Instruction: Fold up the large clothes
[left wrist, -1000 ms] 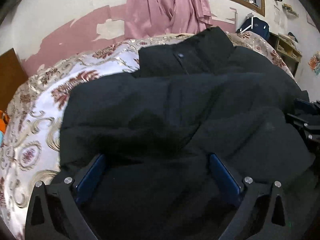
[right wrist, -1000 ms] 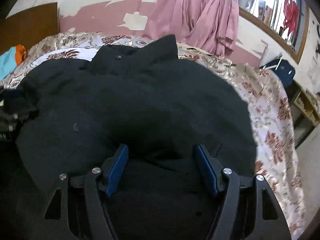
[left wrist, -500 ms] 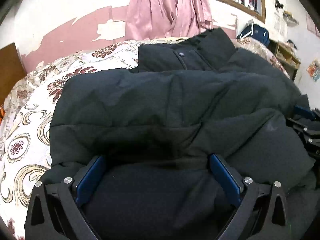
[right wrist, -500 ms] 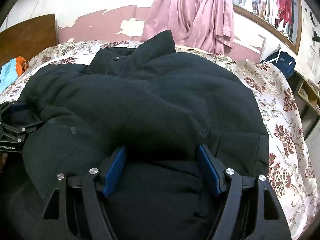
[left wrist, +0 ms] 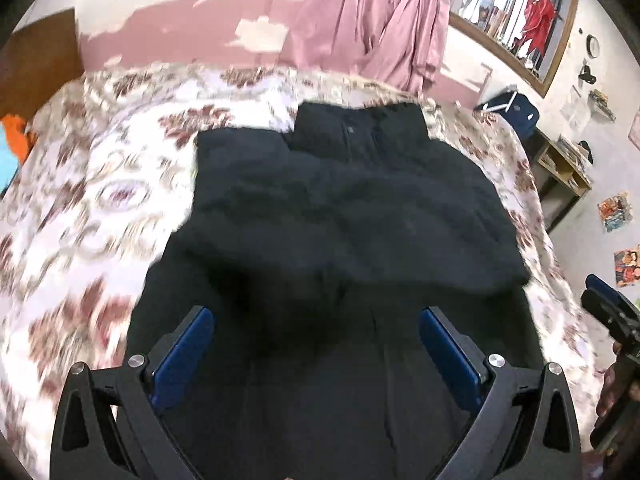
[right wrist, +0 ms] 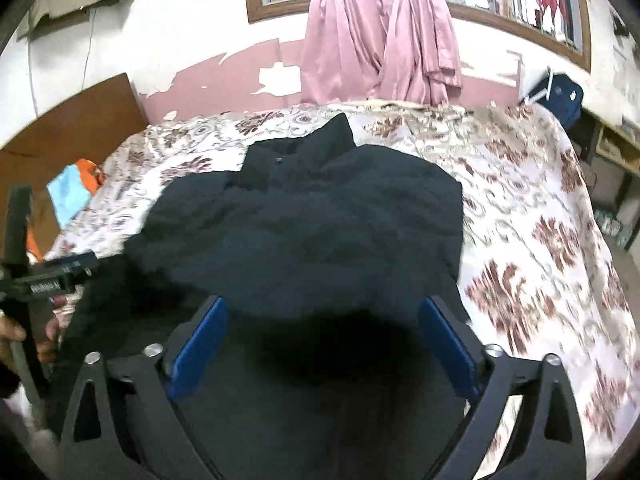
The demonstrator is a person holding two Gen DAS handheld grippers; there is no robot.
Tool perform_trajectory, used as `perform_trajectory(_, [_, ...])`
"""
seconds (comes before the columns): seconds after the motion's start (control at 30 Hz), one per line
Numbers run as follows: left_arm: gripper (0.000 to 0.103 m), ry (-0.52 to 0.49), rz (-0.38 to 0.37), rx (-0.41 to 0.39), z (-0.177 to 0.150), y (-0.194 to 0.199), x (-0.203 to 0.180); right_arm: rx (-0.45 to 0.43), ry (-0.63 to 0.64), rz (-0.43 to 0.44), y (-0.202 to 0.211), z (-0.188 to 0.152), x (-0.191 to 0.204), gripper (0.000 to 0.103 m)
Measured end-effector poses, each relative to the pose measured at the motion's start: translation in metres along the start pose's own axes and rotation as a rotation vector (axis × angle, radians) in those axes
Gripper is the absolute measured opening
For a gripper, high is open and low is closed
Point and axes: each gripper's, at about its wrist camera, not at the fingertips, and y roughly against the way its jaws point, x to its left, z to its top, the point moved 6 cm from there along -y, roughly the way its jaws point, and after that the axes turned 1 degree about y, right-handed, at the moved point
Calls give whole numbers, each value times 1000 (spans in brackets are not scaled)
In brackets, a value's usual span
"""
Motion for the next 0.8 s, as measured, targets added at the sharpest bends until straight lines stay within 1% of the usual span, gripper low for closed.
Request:
perform_trajectory(0.1, [103, 49, 23, 50, -23, 47, -2, 31, -51, 27, 52, -8, 4, 99])
perform_trajectory(0.13, [103, 66, 26, 65, -30, 62, -3, 48, -57, 24, 69, -11, 6, 102])
perform_trajectory(0.2, [103, 99, 27, 79, -44, 95, -6, 56, -67, 22, 98, -18, 9, 102])
perform_trajectory(0.23, [103, 101, 23, 81, -51, 110, -9, 51, -68, 37, 115, -22, 13, 102])
perform_trajectory(0.27, [103, 89, 20, 83, -59, 129, -15, 38, -70, 48, 132, -26, 17, 102])
perform_trajectory(0.3, [103, 74, 29, 89, -64, 138, -18, 25, -71, 54, 147, -29, 21, 102])
perform_trajectory(0.37, [103, 1, 97, 150, -77, 156, -24, 13, -57, 65, 170, -33, 26, 102])
perform_trajectory(0.43, [103, -75, 151, 188, -82, 166, -27, 7, -28, 69, 189, -38, 32, 102])
perform_trajectory(0.5, [103, -156, 211, 170, -73, 176, -28, 9, -12, 61, 196, -36, 34, 102])
perform_trajectory(0.57, [103, -199, 243, 136, -55, 185, -27, 12, -19, 51, 202, -31, 30, 102])
perform_trajectory(0.6, [103, -195, 240, 129, -47, 187, -28, 16, -28, 53, 202, -26, 30, 102])
perform_trajectory(0.7, [103, -164, 194, 105, -14, 184, -31, 31, -66, 67, 195, -7, 20, 102])
perform_trajectory(0.8, [103, -148, 173, 89, 24, 155, -31, 27, -80, 68, 173, 19, 9, 102])
